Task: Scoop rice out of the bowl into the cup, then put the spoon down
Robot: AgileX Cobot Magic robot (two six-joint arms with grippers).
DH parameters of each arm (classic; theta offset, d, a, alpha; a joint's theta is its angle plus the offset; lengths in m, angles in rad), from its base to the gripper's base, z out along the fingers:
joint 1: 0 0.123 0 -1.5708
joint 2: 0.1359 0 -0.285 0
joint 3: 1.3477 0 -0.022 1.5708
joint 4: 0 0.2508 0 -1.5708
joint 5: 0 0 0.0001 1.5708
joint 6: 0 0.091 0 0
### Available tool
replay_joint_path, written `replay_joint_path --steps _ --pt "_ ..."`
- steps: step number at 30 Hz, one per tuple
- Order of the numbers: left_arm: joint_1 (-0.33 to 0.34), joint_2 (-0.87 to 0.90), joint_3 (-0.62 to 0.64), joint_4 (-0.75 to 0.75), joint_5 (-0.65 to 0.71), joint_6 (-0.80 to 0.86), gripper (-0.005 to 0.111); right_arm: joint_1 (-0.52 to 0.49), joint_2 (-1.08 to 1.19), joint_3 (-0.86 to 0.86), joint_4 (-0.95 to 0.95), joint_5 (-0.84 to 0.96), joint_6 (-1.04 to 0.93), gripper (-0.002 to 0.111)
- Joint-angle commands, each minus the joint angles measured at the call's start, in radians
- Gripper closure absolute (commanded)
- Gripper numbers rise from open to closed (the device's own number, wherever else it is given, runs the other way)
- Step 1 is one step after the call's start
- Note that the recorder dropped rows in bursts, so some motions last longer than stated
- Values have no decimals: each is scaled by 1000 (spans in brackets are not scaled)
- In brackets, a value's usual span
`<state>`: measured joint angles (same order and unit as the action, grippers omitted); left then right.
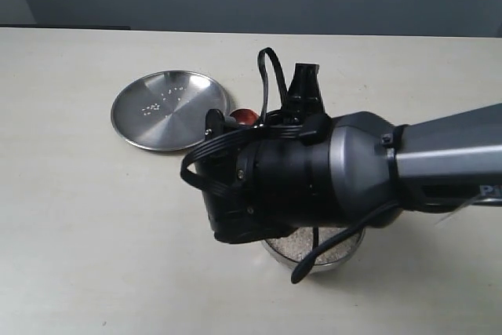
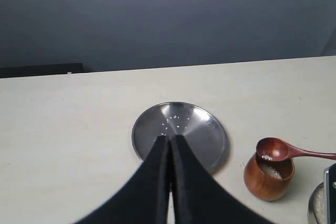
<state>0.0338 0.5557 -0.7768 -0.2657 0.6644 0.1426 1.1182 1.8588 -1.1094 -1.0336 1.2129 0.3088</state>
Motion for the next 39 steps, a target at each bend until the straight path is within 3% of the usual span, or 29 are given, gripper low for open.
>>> replay_joint_path --steps 1,21,24,37,39 --pt "4 1 -8 -1 -7 0 106 0 1 -4 0 8 -22 109" --pt "4 1 -8 -1 -7 0 106 -2 1 -4 23 8 76 109" --pt "4 1 -8 -1 -7 0 106 -2 1 -4 56 8 19 109" --pt "4 1 -8 -1 -7 0 106 -2 -12 -4 14 8 163 109" --pt "4 1 -8 -1 -7 0 106 -2 -12 -4 52 8 86 109"
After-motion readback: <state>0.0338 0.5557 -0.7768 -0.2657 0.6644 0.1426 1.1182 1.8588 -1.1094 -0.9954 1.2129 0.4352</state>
